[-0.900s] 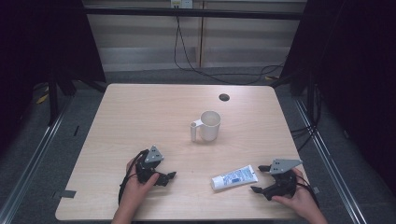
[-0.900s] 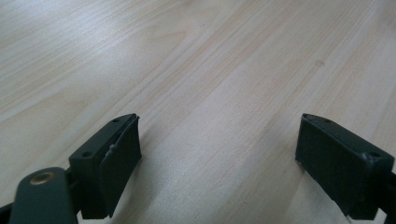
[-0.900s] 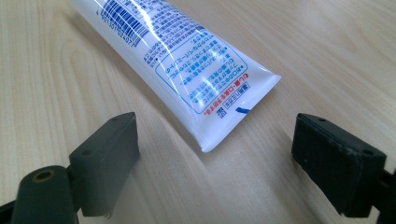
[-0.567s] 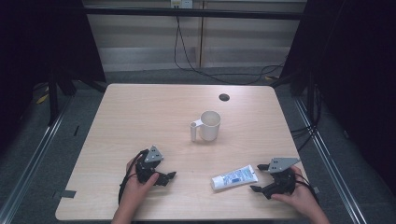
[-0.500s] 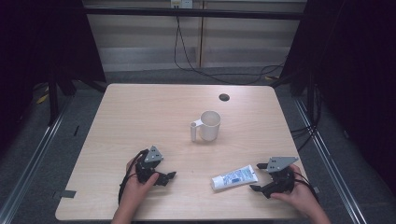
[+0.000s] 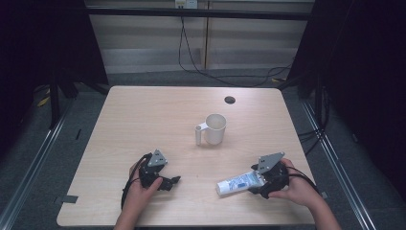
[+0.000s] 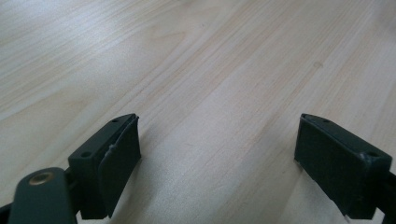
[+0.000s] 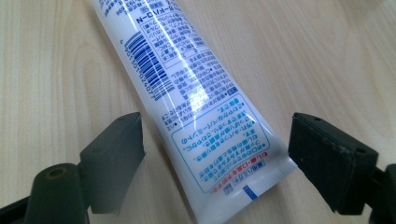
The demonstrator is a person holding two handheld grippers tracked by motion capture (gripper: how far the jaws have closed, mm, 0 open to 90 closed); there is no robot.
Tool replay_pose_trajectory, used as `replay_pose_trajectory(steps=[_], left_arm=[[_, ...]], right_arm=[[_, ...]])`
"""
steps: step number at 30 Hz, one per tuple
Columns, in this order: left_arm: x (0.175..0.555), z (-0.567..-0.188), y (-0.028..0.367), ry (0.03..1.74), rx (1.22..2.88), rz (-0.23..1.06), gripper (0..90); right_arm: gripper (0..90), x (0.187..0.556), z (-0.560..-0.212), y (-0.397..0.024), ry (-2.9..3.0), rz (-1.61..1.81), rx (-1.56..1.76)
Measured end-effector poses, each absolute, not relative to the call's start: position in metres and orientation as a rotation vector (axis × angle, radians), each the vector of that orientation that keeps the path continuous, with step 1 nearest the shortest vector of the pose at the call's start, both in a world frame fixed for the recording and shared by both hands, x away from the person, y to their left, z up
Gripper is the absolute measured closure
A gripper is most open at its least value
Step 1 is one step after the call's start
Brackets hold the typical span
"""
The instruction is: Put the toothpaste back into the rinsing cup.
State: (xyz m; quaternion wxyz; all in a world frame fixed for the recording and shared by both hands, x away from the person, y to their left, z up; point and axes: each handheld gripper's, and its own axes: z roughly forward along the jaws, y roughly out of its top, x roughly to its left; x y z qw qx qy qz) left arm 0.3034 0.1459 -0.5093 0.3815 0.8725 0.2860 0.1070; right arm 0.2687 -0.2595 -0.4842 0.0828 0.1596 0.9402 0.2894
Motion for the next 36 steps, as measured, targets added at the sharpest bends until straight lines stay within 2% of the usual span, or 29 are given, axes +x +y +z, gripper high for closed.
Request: replay_pose_trajectory(steps=[14, 16, 36], left_arm=[[0.303, -0.509, 0.146, 0.723, 2.241, 0.288, 14.0], [0.303, -0.509, 0.146, 0.722, 2.242, 0.291, 13.9], [0.303, -0.509, 0.146, 0.722, 2.242, 0.292, 13.9]], right_arm=[[19.9, 0.276, -0.482, -0.234, 2.875, 0.802, 0.36], [22.3, 0.277, -0.484, -0.232, 2.895, 0.785, 0.338], [26.8, 0.28, -0.479, -0.225, 2.947, 0.692, 0.277]])
